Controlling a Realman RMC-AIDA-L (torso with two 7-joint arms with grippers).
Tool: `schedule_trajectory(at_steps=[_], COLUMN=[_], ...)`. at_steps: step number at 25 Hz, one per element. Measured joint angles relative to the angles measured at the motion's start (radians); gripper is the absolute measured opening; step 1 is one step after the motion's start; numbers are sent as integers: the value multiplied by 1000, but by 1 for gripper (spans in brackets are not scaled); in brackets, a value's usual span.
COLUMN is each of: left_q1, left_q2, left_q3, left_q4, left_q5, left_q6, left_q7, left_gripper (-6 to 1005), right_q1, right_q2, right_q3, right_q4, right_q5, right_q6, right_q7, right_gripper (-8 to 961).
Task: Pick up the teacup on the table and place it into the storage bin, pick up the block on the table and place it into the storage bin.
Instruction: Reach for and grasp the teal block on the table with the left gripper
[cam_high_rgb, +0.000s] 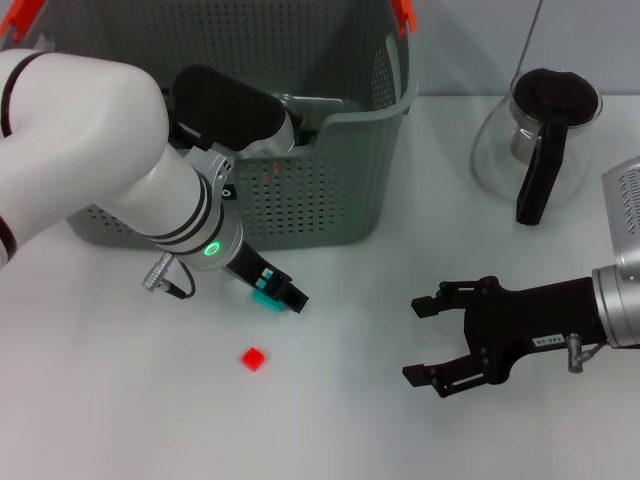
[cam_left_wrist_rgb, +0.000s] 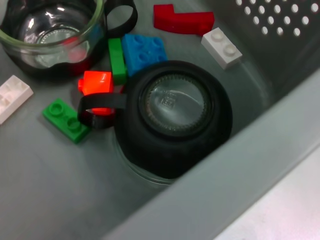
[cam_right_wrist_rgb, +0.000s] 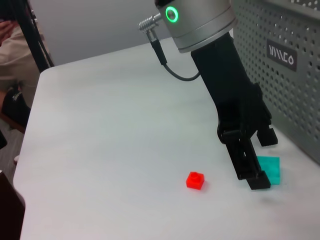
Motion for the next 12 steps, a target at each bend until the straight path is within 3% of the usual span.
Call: schedule_trajectory(at_steps=[12], left_q1=[3], left_q2=[-2], left_q3=[18], left_q4=[-2], left_q5=[1], left_q6=[-8], left_q7=[0], left_gripper=[845], right_q1=[0], right_q2=[0], right_q3=[1], right_q4=[0], right_q5=[1], right_q6=[1], right_q7=[0], right_gripper=[941])
